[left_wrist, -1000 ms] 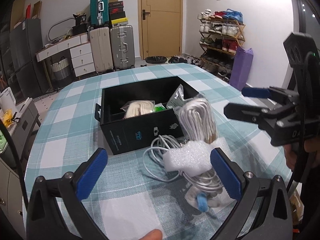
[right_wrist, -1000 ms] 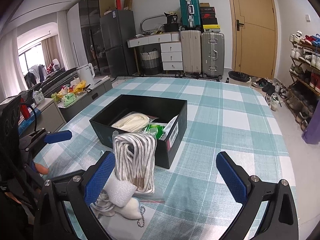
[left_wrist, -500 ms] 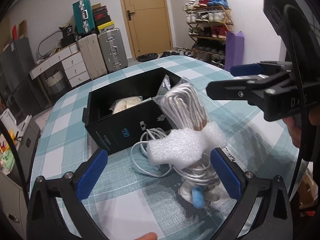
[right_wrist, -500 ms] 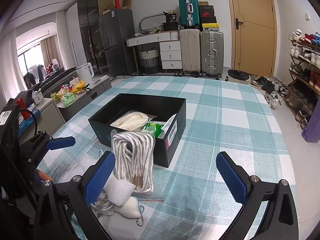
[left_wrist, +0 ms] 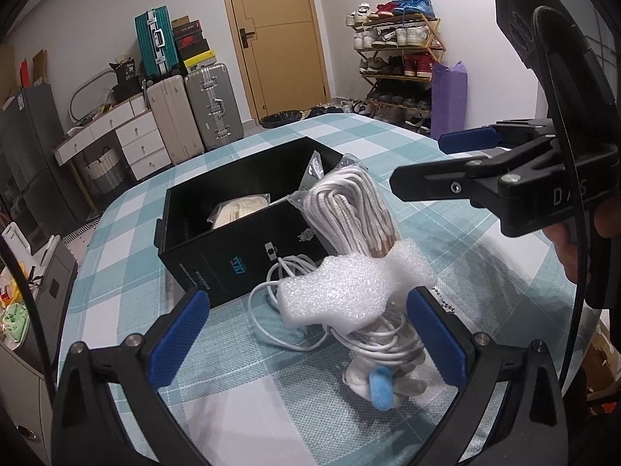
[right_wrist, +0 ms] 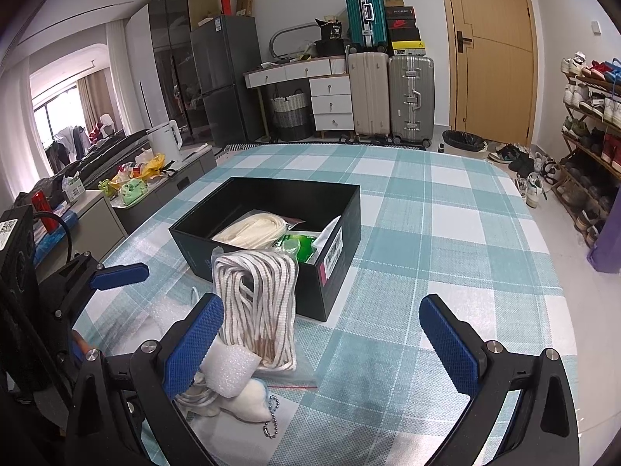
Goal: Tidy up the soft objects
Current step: 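Move the left gripper to the white cable bundle wrapped in foam, then grasp the white foam block with the left gripper while the right grasps the clear bag of white rope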
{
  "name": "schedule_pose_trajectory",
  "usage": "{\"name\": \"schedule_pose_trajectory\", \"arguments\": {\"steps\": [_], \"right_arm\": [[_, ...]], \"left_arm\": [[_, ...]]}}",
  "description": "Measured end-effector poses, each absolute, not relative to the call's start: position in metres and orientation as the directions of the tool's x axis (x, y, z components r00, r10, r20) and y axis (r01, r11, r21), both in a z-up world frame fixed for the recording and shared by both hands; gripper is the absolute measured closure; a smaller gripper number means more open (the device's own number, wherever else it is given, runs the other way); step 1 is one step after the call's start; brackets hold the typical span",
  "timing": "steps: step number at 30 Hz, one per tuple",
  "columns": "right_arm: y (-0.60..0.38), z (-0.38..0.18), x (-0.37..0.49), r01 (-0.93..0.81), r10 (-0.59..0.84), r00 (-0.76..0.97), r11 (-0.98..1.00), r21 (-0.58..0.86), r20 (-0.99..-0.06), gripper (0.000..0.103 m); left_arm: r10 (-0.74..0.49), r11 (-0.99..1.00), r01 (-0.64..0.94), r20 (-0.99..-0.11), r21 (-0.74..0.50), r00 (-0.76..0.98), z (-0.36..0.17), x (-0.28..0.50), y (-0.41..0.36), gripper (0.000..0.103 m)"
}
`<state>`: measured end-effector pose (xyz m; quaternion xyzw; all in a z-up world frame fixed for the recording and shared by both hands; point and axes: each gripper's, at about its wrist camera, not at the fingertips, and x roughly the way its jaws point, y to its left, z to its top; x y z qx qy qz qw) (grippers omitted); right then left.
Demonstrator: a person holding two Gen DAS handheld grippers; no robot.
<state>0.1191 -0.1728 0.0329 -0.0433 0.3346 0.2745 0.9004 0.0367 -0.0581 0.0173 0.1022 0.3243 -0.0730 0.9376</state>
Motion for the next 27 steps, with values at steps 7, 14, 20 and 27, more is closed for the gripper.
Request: {"name": "schedule_pose_trajectory", "arguments": {"steps": [7,14,20,27], "right_arm": [[-0.172,0.027,0.122,-0.521,0.468,0.614,0.845,0.119,-0.636,0.001],[-0.172,0.027,0.122,-0.522,0.47,0.611,0.844,0.122,-0.637,0.001],[-0.171,0.025,0.123,-0.522,0.473,0.607,0.843,0.129,-0.639,0.001],[-0.167,0.02,0.125,-0.533,0.494,0.582,0.832,0.156,-0.646,0.001]], "left_arm": [[-0.087,0.964,0.223,-0.618,0.147,0.781,0.017,0.036,-0.056,0.026],[-0.135,0.95,0.28,-0.631,0.136,0.764,0.019,0.031,-0.059,0.048],[-0.159,0.959,0.269,-0.62,0.087,0.768,0.027,0.025,-0.047,0.049],[-0.146,0.981,0.192,-0.6,0.013,0.787,0.034,0.019,-0.021,0.049]]}}
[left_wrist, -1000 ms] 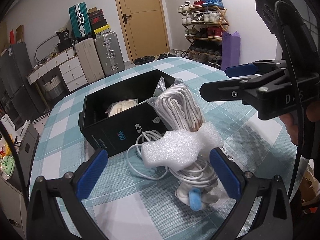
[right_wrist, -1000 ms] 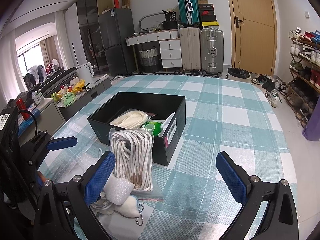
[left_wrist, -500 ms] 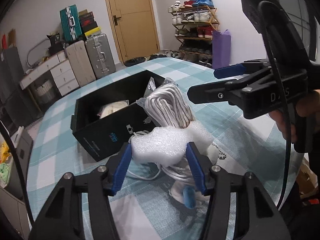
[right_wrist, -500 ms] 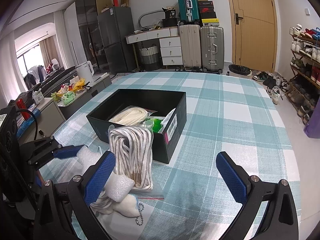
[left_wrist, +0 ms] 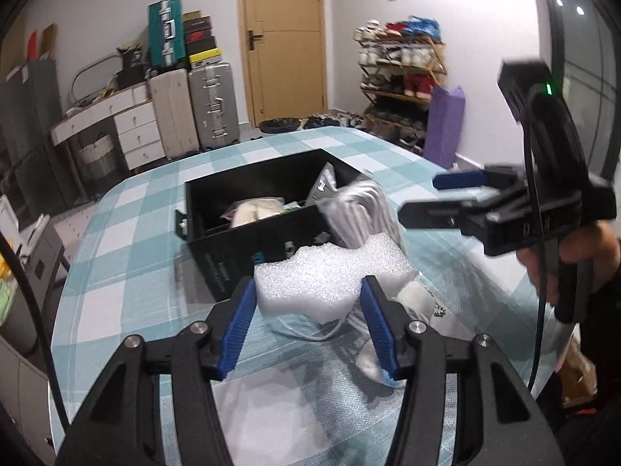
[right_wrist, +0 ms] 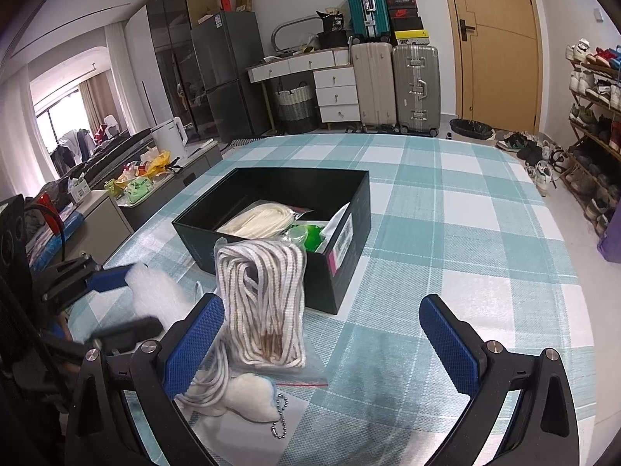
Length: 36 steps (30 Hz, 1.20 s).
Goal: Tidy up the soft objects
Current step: 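Grasp the white foam block with the left gripper while the right grasps the clear bag of white rope, then lift the foam block and rope bag and carry both over the black box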
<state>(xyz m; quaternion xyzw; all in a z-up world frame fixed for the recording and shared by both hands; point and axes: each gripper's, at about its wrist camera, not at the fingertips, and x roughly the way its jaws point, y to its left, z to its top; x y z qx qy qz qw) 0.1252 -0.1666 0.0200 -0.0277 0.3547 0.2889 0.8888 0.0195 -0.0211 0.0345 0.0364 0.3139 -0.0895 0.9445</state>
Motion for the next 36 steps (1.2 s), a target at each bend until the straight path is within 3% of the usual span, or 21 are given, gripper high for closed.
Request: {"name": "schedule_pose_trajectory", "arguments": {"steps": [11,27,36], "right_arm": [[-0.144,0.005,0.125,-0.566,0.518,0.539,0.807,0.17,-0.665,0.003],[-0.118,-0.008,0.121,-0.606,0.553,0.48,0.77,0.197,-0.681,0.045],[-0.121,-0.005,0.121,-0.609,0.564,0.478,0.765,0.209,-0.673,0.052]], "left_arm": [[-0.096,0.995,0.086,-0.576,-0.044,0.812,0.037,0.024,0.005,0.049],[-0.042,0.998,0.004,-0.575,-0.067,0.817,0.033,0.03,0.023,0.049],[-0.045,0.998,0.008,-0.575,-0.067,0.817,0.032,0.03,0.025,0.049]]}}
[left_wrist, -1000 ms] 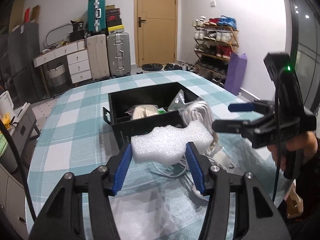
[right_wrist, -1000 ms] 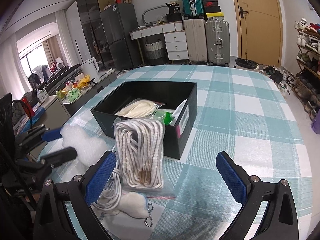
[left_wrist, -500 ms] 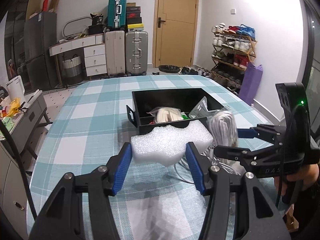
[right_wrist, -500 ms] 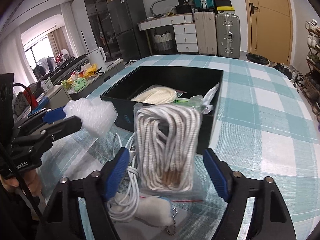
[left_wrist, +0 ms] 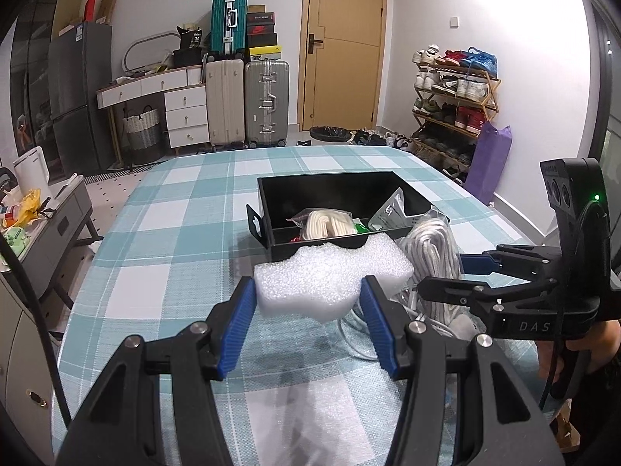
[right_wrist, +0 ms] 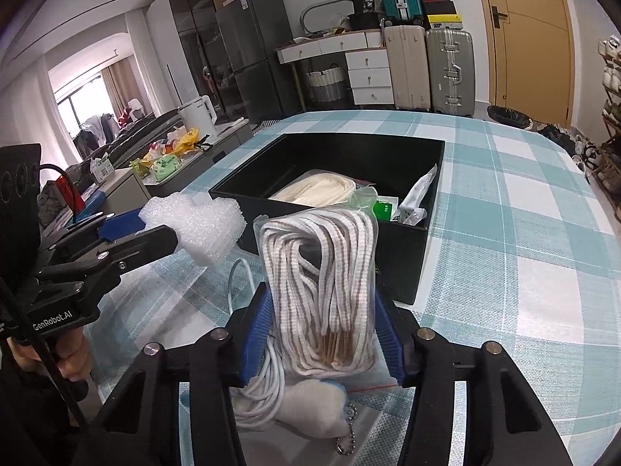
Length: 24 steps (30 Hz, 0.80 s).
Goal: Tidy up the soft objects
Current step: 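Lift the foam block and rope bag and carry both over the black box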
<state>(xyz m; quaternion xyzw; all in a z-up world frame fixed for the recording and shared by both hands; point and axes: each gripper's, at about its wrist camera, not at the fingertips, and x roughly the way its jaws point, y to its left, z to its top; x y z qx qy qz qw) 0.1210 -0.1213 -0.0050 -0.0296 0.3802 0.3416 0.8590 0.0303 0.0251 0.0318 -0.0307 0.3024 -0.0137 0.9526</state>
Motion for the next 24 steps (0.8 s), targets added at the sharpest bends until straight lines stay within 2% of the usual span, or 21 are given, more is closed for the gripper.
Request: {"name": "schedule_pose_trajectory", "arguments": {"steps": [8,11,24], "right_arm": [[-0.128,-0.002,0.123,-0.601,0.579,0.479,0.764,0.235,-0.66,0.052],[-0.128,0.001,0.121,-0.608,0.582,0.485,0.761,0.228,-0.653,0.057],[-0.142,0.026,0.114,-0.603,0.603,0.553,0.766,0.223,-0.575,0.06]], "left_arm": [[-0.042,0.998,0.008,-0.576,-0.062,0.817,0.031,0.03,0.023,0.049],[-0.04,0.998,0.004,-0.575,-0.064,0.817,0.032,0.03,0.022,0.049],[-0.035,0.997,-0.008,-0.564,-0.073,0.825,0.033,0.032,0.026,0.049]]}}
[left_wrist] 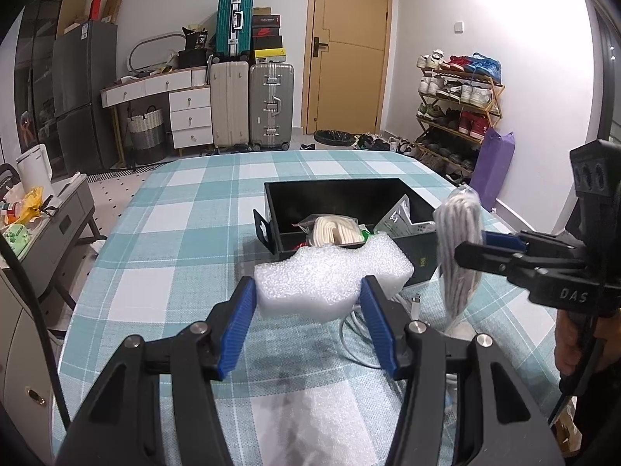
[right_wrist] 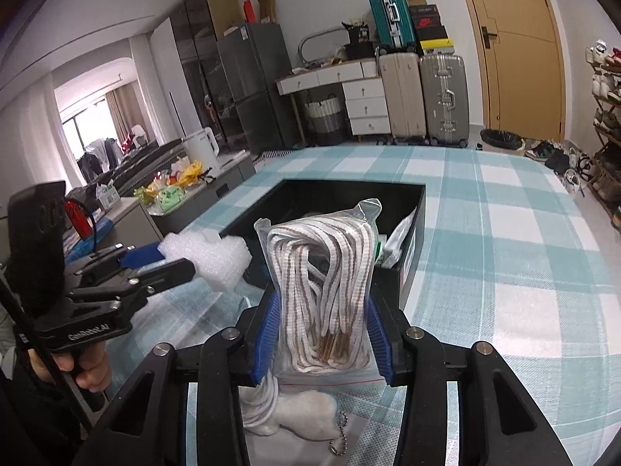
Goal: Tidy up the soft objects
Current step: 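Lift the foam block and rope bag and carry both over the black box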
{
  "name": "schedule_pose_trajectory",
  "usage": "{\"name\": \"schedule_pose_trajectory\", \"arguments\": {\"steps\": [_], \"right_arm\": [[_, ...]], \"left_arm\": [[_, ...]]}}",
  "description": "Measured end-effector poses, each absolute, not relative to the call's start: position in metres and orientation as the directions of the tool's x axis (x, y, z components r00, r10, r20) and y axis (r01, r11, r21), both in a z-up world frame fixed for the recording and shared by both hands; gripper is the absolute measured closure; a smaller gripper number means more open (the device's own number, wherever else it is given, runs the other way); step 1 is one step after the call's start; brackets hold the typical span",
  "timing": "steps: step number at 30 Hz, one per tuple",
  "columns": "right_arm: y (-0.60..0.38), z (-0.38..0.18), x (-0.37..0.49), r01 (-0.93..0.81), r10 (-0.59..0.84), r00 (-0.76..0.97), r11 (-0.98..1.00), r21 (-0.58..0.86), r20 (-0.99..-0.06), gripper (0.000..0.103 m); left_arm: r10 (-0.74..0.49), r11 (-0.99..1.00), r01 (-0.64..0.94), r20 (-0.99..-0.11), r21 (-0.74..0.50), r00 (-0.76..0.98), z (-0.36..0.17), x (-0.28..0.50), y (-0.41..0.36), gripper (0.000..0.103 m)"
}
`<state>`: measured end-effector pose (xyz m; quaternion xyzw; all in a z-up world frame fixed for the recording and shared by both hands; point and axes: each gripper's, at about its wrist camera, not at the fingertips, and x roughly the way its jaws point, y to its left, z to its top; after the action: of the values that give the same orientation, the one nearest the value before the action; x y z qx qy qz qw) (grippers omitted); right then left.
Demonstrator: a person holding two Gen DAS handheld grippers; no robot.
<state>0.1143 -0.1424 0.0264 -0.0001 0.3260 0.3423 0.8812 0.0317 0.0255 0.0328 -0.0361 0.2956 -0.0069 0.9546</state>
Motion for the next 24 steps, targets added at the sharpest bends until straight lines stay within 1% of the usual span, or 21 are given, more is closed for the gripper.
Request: {"name": "schedule_pose_trajectory", "arguments": {"steps": [10,24], "right_arm": [[-0.149,0.05,0.11,-0.599,0.627,0.608,0.765,0.237,-0.487,0.06],[-0.14,0.077,0.121,-0.584,0.612,0.668,0.784,0.212,-0.424,0.06]], "left_arm": [[-0.026,0.998,-0.012,-0.539,-0.068,0.842,0.045,0.044,0.028,0.049],[-0.022,0.997,-0.02,-0.511,-0.076,0.859,0.057,0.075,0.029,0.048]]}}
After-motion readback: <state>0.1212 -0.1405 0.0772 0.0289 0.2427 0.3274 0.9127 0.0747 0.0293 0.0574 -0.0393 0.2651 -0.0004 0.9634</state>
